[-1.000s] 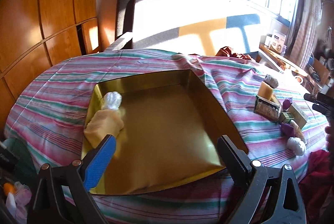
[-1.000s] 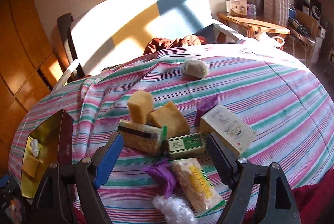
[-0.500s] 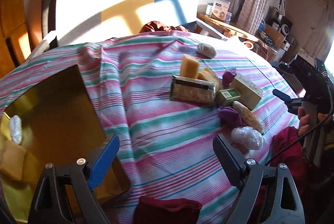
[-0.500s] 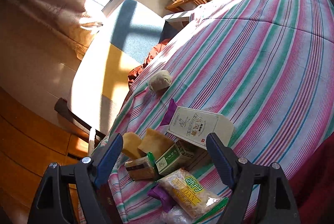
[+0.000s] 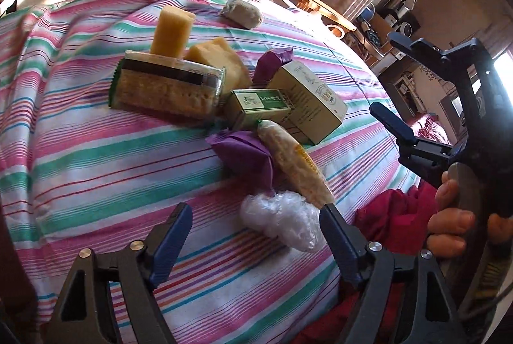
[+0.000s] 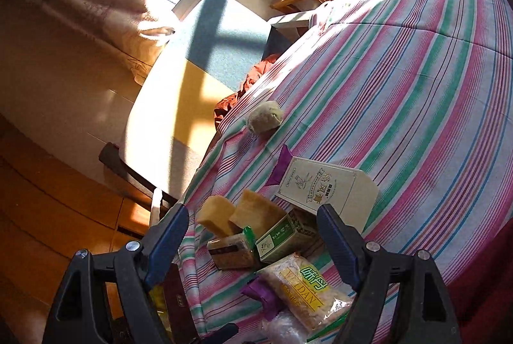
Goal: Organize objects
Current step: 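Reach the left tool to the cluster and grasp another white plastic bag, then hold the white bag in the left tool while the right tool grasps the white printed box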
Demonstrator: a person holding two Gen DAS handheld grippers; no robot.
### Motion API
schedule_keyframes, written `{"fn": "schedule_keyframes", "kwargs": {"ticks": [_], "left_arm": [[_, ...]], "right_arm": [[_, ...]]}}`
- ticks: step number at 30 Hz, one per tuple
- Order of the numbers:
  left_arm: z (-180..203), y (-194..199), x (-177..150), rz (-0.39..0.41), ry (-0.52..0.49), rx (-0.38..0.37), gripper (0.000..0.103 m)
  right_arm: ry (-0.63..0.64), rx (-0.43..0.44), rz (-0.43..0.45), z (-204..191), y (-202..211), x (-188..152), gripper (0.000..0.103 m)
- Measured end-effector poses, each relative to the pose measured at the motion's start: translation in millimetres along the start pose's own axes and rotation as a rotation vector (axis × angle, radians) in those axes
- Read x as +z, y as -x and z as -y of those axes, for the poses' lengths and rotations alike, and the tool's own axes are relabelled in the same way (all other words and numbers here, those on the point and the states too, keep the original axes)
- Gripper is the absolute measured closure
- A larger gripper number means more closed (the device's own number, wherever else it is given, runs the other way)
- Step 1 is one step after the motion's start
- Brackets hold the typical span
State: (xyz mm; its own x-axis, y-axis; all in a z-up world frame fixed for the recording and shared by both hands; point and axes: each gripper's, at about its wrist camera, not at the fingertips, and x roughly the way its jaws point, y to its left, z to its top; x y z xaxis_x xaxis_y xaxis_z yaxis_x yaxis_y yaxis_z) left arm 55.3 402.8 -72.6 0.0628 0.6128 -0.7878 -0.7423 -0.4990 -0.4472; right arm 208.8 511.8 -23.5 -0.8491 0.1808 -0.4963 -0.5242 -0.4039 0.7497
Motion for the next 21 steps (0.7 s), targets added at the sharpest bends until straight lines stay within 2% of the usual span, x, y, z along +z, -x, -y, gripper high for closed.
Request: {"fn": "schedule_keyframes", "kwargs": {"ticks": [4, 6, 7, 8, 13, 21], "left_arm": [[11.6, -22.6, 2.8, -0.025, 0.007, 0.003, 0.020], [15.5, -33.6, 1.0, -0.036, -0.016, 0.028, 0.029], [17.9, -32.7, -1.6, -0.017, -0.046, 0.047, 0.045], [19.8, -31.8, -3.9, -0.018, -0.079, 0.041, 0.056], [1.8, -14.0, -17.1, -0.004, -0.110, 0.037, 0.056], [-54.2, 29.8, -42.4, 0.061, -0.090, 0.127, 0.056]], "right_arm": [[0.005, 0.005, -0.006, -1.1, -0.9, -0.5, 0.020], [0.008, 0.002, -0.009, -1.3, -1.4, -0.7, 0.020], [0.010, 0.001, -0.013, -1.4, -2.0, -0.8, 0.020], [0.014, 0.001, -0.016, -1.8, -2.8, -1.0, 0.020], [0.052, -0.021, -0.036, -7.4, -7.6, -2.9, 0.020], [0.085, -0.084, -0.108, -11.2, -22.7, -8.7, 0.020]]}}
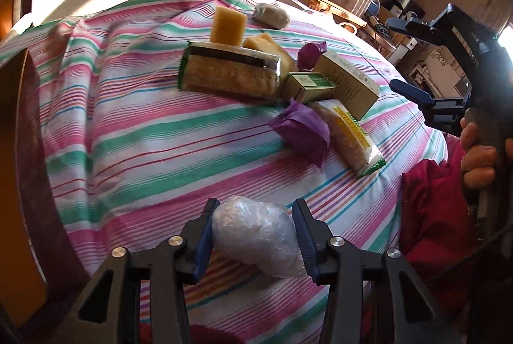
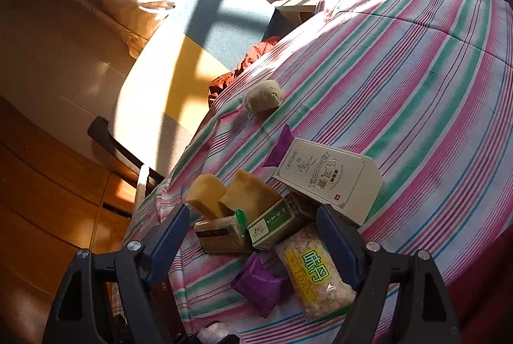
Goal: Organize objects
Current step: 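Hold the white bag in the left tool while the right tool grasps the white printed box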
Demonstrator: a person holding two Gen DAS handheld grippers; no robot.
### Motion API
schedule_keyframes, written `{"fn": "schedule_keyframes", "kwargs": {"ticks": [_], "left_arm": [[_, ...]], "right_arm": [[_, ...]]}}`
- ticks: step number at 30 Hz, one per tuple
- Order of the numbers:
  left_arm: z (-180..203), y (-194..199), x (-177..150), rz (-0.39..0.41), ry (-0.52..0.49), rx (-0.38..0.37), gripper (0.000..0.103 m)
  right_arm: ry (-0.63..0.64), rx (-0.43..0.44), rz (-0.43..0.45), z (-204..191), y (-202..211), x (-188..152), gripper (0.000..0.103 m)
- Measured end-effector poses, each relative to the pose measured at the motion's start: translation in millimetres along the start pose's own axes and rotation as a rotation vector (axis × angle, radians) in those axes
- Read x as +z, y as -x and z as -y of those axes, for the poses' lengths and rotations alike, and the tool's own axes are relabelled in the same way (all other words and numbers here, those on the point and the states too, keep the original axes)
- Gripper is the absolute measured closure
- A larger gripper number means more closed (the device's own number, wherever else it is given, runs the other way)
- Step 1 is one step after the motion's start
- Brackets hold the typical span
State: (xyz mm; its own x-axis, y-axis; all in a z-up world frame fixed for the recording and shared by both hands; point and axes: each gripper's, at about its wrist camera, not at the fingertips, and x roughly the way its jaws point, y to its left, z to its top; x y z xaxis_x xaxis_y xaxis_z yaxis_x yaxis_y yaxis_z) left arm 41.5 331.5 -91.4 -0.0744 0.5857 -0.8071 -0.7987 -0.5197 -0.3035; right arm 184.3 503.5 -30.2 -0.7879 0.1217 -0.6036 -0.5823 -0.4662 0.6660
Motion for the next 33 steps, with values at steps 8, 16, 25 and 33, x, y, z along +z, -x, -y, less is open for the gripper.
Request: {"fn": "schedule_keyframes", "kwargs": {"ticks": [8, 16, 25, 33], "left_arm": [[-19.2, 12.5, -16.4, 0.030, 0.031, 0.020, 0.056], [-15.7, 10.8, -18.2, 0.036, 0.002, 0.041, 0.056], [-17.3, 11.2, -19.7, 0.045, 0.002, 0.029, 0.057], [-18.8, 11.4, -21.2, 0.050, 0.003, 0.019, 0.057]], "right_arm": [[0.087, -0.060, -0.086, -13.8, -16.9, -7.1, 0.034], [0.196, -0.126, -0.149, -30.5, -31.7, -17.5, 0.043], [0.267, -0.201, -0.214, -37.4, -41.5, -21.9, 0.043], [0.489, -0.345, -0.220, -49.2, -36.0, 8.0, 0.042]]}}
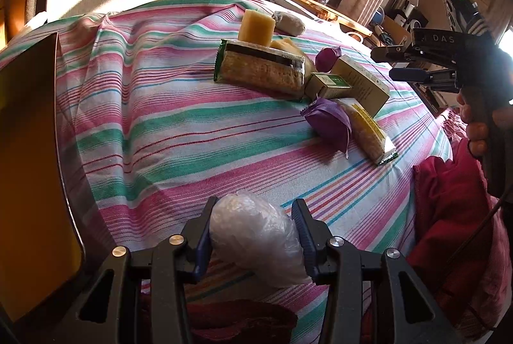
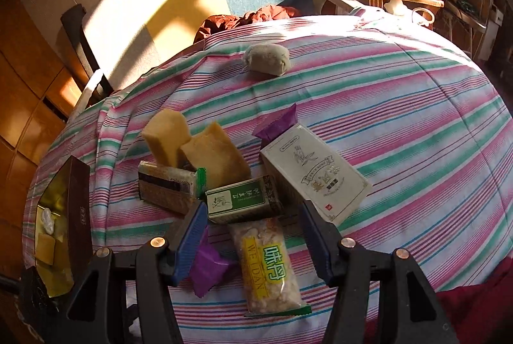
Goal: Organize objects
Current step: 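Hold the white bag in the left tool while the right tool grasps the white printed box, then lower the white bag into the gold tray beside the sponge and open the left tool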
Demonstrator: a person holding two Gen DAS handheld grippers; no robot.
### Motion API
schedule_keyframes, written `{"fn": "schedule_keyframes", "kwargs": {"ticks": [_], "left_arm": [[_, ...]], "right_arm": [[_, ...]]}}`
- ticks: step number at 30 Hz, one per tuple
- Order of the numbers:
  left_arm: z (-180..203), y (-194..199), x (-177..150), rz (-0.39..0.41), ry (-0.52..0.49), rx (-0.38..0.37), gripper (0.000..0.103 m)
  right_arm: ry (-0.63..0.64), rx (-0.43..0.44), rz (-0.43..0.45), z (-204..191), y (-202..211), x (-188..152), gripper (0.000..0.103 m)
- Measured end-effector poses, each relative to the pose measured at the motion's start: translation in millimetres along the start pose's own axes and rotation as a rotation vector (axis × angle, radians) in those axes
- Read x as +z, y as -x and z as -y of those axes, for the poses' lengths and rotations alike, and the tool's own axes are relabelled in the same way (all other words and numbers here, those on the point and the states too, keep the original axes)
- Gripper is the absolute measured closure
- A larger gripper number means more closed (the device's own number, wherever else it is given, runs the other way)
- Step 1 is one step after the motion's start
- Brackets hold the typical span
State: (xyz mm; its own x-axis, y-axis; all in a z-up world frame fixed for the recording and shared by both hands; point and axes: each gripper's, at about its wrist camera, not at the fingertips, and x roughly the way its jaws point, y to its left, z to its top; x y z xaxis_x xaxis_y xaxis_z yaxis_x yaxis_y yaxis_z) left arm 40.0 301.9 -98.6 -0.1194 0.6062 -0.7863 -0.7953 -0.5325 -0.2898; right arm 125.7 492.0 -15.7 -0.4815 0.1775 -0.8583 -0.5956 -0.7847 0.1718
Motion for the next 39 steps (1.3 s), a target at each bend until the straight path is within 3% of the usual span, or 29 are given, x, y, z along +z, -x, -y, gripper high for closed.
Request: {"fn": "schedule_keyframes", "kwargs": {"ticks": [4, 12, 13, 17, 27, 34, 39], "left_arm": [[-0.3, 0.2, -0.1, 0.000, 0.002, -0.003, 0.057], [-0.6, -0.2, 0.0, -0.003, 0.006, -0.003, 0.057], [-0.7, -0.3, 0.1, -0.003, 0.007, -0.003, 0.057], [0.0, -0.6, -0.2, -0.001, 0.002, 0.002, 0.057], [0.8, 18.2, 3.5, 0.033, 0.010, 0.000, 0.060], [-15.5, 91.9, 11.1, 0.178, 0.036, 0.016, 0.060], [-70.7, 147.5, 0.9, 0.245, 0.148, 0.133, 0.060]], "right_arm": [[0.166, -0.125, -0.086, 3.0, -20.1, 14.8, 0.032], [0.261, -0.191, -0.247, 14.2, -73.4, 31.6, 0.027], [0.249, -0.187, -0.247, 17.4, -77.3, 32.0, 0.028], [0.150, -0.149, -0.202, 31.4, -75.0, 31.6, 0.051], [0.083, -0.177, -0.138, 33.1, -69.6, 24.3, 0.052], [0.005, -0.152, -0.115, 43.5, -68.9, 26.9, 0.052], [-0.050, -0.142, -0.094, 53.4, -66.8, 28.3, 0.052]]}}
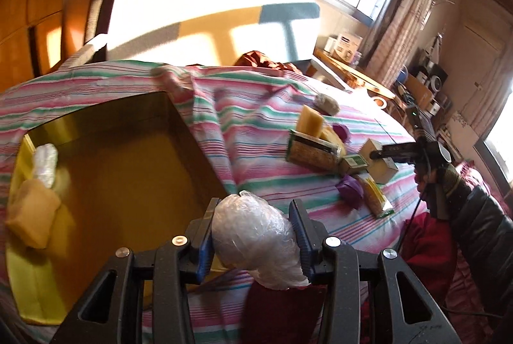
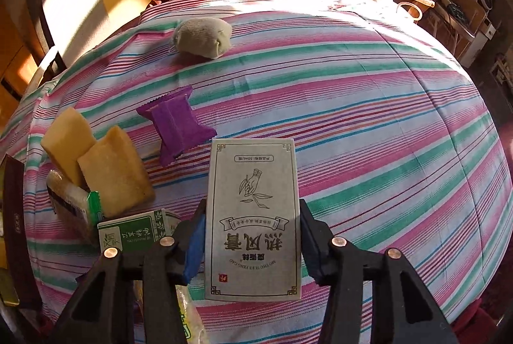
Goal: Organize objects
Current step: 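Lower the white bag into the gold tray beside the sponge and open the left tool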
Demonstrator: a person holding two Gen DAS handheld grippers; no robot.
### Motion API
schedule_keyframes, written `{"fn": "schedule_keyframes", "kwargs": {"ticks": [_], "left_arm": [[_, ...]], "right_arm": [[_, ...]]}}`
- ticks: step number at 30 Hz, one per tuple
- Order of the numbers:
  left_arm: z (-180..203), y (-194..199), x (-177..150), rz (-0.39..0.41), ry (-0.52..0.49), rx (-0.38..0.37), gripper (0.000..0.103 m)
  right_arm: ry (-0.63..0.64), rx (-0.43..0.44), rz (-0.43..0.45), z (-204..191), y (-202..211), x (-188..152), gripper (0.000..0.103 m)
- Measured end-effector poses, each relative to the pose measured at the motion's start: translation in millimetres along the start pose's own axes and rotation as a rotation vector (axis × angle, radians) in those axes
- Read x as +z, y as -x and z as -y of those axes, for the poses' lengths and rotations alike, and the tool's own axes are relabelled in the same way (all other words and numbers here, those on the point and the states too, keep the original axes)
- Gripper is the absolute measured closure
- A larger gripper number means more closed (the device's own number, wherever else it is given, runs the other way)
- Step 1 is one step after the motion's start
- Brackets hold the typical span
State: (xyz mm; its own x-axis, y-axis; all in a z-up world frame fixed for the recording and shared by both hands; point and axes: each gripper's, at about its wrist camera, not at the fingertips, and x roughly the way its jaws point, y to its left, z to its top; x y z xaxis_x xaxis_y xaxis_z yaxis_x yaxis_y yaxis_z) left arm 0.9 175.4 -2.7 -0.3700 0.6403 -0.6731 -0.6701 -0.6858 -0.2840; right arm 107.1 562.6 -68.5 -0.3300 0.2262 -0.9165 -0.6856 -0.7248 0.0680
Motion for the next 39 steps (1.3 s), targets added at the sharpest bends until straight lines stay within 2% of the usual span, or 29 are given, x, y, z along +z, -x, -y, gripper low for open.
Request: {"fn": "schedule_keyframes", "kwargs": {"ticks": [4, 7, 11, 18, 26, 39], "left_arm": [[-63.8, 30.7, -7.7, 0.008, 0.091, 0.170, 0.060], [-106.3, 39.8, -20.4, -0.022, 0.140, 0.294, 0.060], [-141.9, 35.9, -36.2, -0.069, 0.176, 0.388, 0.060], [-158.3, 20.1, -45.6, -0.121, 0.167, 0.439, 0.058], [-157.3, 14.9, -49.6, -0.117, 0.145, 0.470, 0.053], [-139.9, 50.7, -45.3, 0.012, 0.186, 0.544, 0.041]], "right_arm": [[-0.011, 0.001, 0.006, 2.3, -0.2, 0.2, 0.052], [0.003, -0.010, 0.008, -1.2, -0.3, -0.2, 0.052], [0.002, -0.010, 0.013, -0.2, 0.6, -0.4, 0.052], [-0.012, -0.014, 0.022, 3.4, 2.8, -0.4, 0.052], [-0.016, -0.020, 0.022, 5.1, 2.0, 0.2, 0.052], [-0.058, -0.046, 0.041, 12.5, 5.6, 0.2, 0.052]]}}
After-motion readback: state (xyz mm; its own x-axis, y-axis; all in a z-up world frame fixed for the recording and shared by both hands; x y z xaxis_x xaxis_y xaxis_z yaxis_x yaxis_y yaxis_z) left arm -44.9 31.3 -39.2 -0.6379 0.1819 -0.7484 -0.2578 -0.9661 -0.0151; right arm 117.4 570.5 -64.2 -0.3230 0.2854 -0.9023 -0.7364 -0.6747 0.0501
